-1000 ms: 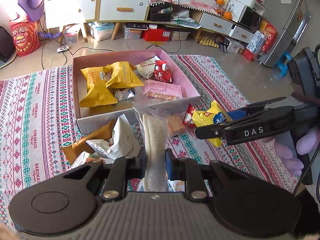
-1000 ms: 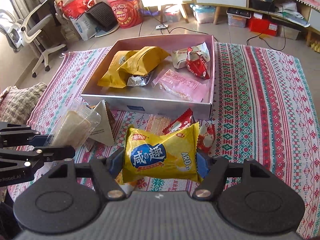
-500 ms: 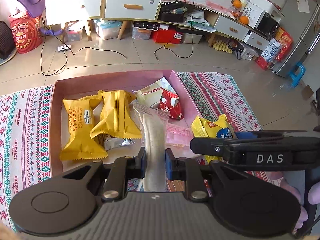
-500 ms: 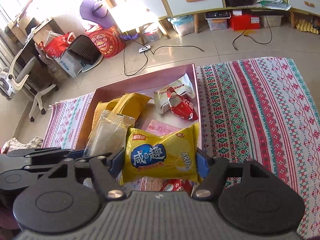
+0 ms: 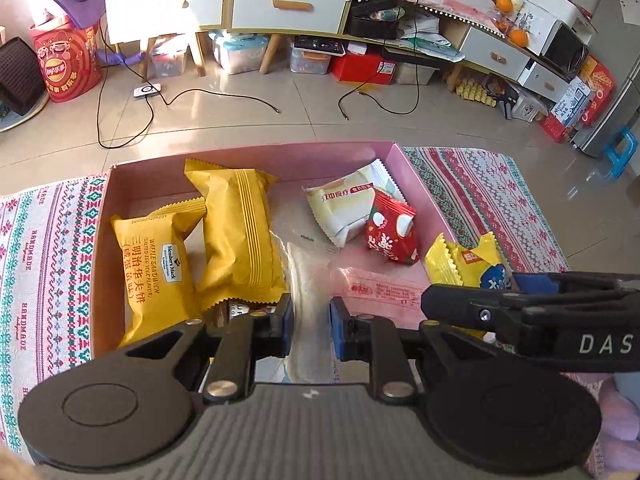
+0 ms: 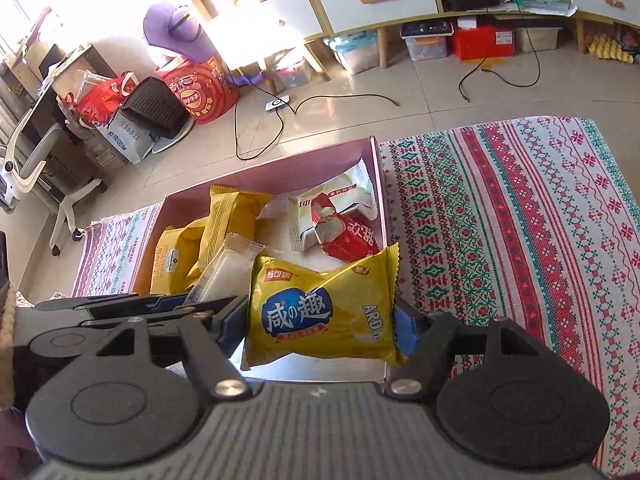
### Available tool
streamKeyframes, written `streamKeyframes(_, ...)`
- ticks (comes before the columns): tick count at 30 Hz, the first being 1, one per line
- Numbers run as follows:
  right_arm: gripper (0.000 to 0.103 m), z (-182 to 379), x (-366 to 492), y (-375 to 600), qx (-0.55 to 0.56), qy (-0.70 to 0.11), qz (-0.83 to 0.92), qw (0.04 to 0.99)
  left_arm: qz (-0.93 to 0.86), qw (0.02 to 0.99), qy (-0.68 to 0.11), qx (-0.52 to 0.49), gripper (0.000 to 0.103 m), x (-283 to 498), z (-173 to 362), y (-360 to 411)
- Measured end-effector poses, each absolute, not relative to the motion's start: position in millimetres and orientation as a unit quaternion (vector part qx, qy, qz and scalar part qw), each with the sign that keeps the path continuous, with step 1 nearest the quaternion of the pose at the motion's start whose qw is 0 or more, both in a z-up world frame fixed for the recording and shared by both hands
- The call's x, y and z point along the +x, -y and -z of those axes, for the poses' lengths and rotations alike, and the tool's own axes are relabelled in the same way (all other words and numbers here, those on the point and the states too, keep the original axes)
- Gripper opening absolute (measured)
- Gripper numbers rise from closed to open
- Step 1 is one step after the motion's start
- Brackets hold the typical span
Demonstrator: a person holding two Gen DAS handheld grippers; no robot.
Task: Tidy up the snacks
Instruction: 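Carry the clear bar and yellow chip bag into the pink box and release both, then lift both open tools out of the box back over the pile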
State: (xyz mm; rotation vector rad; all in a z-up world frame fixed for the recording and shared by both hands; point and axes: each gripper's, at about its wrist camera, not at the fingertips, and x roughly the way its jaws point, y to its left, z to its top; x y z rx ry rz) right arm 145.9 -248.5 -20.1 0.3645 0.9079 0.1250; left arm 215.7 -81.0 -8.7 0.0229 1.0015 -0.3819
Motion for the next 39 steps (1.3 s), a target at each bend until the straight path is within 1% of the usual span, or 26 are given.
streamKeyframes(6,0.069,22.0,148.3,242.5,0.173,-0.439,-0.069,0.879,0.168,0.87,-0.464,0.014,0.025,218.9,11.0,73.1)
streamKeyframes(9,0.071,21.7,148.0,239.9,0.169,-0.44,-0.071,0.879,0.176,0.863,-0.474,0.012,0.025,217.6,14.7,71.6)
streamKeyframes(12,0.072,18.5,146.5,239.6,0.165,-0.435,-0.068,0.883,0.181,0.862,-0.473,-0.005,0.029,214.9,14.3,65.4)
streamKeyframes(13,0.074,16.9,145.7,240.0,0.166,-0.433,-0.067,0.883,0.183,0.862,-0.473,-0.01,0.034,214.9,13.5,63.1)
streamKeyframes(14,0.076,15.5,145.1,240.5,0.169,-0.431,-0.067,0.884,0.184,0.861,-0.473,-0.016,0.041,214.4,12.5,61.2)
streamKeyframes(15,0.076,14.0,144.4,241.0,0.172,-0.43,-0.068,0.884,0.184,0.862,-0.472,-0.018,0.045,213.2,10.9,60.0)
streamKeyframes(16,0.077,12.6,143.9,241.7,0.174,-0.429,-0.068,0.884,0.184,0.863,-0.471,-0.018,0.051,212.0,9.2,59.4)
streamKeyframes(18,0.077,9.9,142.4,242.2,0.175,-0.427,-0.068,0.884,0.186,0.865,-0.466,-0.016,0.055,208.5,5.4,58.5)
streamKeyframes(20,0.079,7.4,140.2,242.2,0.175,-0.426,-0.065,0.885,0.188,0.865,-0.465,-0.016,0.061,205.4,2.0,57.6)
streamKeyframes(23,0.081,4.3,135.3,243.2,0.174,-0.423,-0.062,0.887,0.19,0.867,-0.461,-0.015,0.067,199.4,-1.7,55.7)
streamKeyframes(27,0.083,0.3,126.8,242.2,0.167,-0.423,-0.057,0.889,0.193,0.869,-0.456,-0.016,0.072,187.1,-6.7,49.9)
streamKeyframes(30,0.087,-2.5,118.4,241.1,0.163,-0.421,-0.055,0.89,0.193,0.87,-0.453,-0.015,0.077,176.0,-10.1,43.9)
streamKeyframes(32,0.088,-3.7,112.5,239.7,0.16,-0.421,-0.054,0.891,0.192,0.872,-0.451,-0.014,0.082,168.9,-12.6,39.9)
streamKeyframes(35,0.09,-4.7,104.5,237.5,0.158,-0.423,-0.053,0.891,0.186,0.876,-0.446,-0.007,0.086,155.1,-16.2,33.0)
streamKeyframes(39,0.091,-4.7,91.4,234.3,0.153,-0.429,-0.052,0.889,0.179,0.878,-0.444,0.005,0.088,137.7,-18.8,22.9)
